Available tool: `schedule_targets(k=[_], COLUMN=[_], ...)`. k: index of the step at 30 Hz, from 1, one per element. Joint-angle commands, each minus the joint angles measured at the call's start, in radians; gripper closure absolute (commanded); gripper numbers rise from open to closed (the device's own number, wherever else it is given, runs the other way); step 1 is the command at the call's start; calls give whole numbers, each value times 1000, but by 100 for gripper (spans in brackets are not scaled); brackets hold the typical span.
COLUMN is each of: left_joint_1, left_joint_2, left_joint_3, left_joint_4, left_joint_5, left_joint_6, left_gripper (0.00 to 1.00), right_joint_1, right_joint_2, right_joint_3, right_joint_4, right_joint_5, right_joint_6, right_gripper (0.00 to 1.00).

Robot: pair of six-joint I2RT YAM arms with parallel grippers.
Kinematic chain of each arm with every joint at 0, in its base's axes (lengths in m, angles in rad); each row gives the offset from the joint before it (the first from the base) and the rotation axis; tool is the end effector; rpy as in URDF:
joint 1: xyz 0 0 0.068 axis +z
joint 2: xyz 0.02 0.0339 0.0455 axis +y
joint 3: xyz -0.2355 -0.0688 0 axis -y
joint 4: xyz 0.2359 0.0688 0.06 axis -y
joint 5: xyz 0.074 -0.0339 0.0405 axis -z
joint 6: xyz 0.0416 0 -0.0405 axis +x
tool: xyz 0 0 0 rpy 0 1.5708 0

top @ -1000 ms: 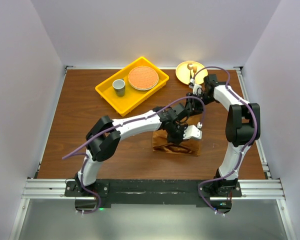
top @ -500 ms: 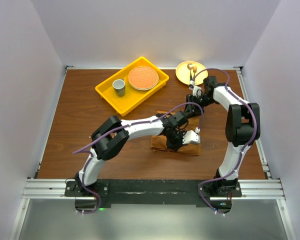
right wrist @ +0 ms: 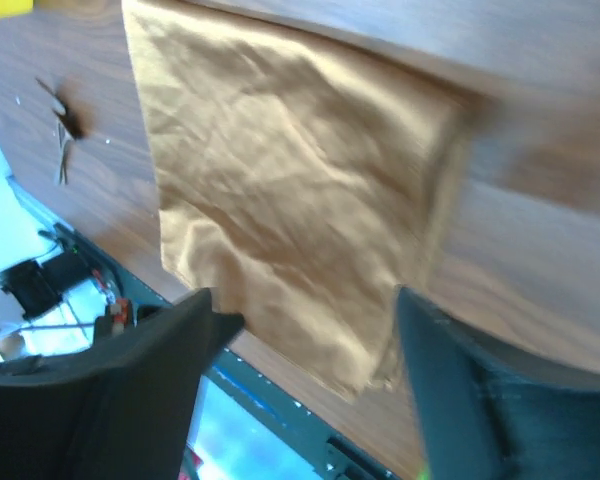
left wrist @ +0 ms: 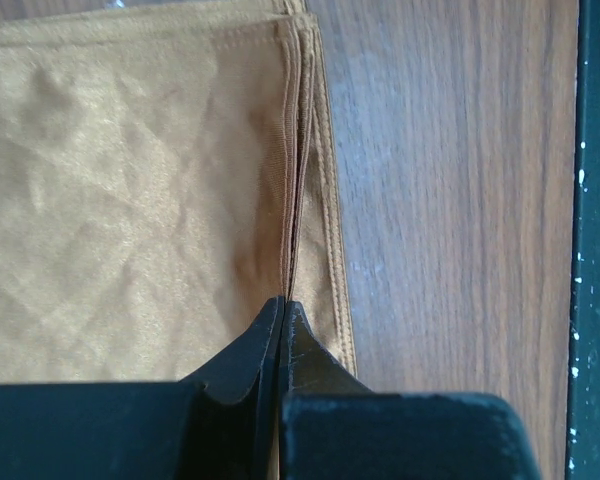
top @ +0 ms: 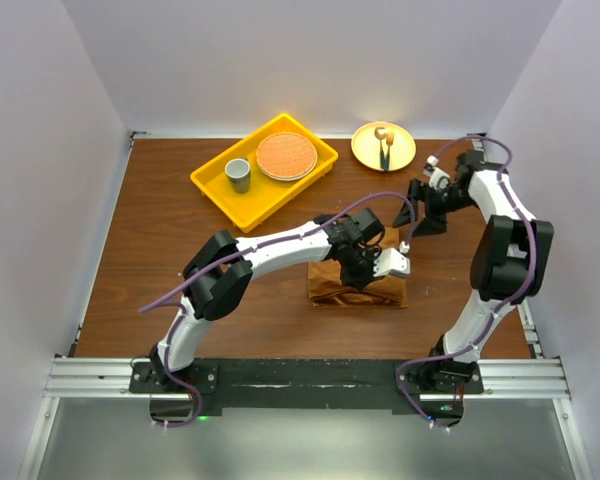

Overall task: Fold the napkin into a case and place the utensils inside
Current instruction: Smooth out the square-folded napkin at the center of the board.

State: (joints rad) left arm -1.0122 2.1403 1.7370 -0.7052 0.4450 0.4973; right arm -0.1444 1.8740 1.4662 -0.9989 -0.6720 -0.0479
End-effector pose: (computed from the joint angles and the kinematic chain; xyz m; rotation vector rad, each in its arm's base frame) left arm 0.2166 -0.3803 0.1746 1.9620 1.8755 -0.7554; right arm 0.3482 -0.0245 0.1947 0.0541 2.7682 0.9403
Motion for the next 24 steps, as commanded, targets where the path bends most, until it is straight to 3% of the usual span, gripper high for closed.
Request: schedule_targets(k=[1, 5, 7, 14, 24], left_joint_1=[-6, -8, -8, -8, -8], left_joint_2=[1, 4, 1, -14, -16], left_joint_3=[35, 36, 29, 1, -16], left_joint_4=[-14, -17, -14, 22, 30], left_joint_5=[23, 17, 17, 20, 21], left_joint_6=[-9, -16, -20, -23, -13], left_gripper=[100, 100, 100, 100, 100], right_joint_1=[-24, -34, -34, -35, -35], right_joint_2=[-73, -82, -93, -96, -27], right_joint_3=[-72, -168, -202, -314, -351], right_joint_4=[-124, -130, -115, -38, 2], right_joint_5=[41, 60, 61, 13, -46], right_joint_6=[-23, -4, 17, 42, 72], right_gripper=[12, 10, 2, 2, 2])
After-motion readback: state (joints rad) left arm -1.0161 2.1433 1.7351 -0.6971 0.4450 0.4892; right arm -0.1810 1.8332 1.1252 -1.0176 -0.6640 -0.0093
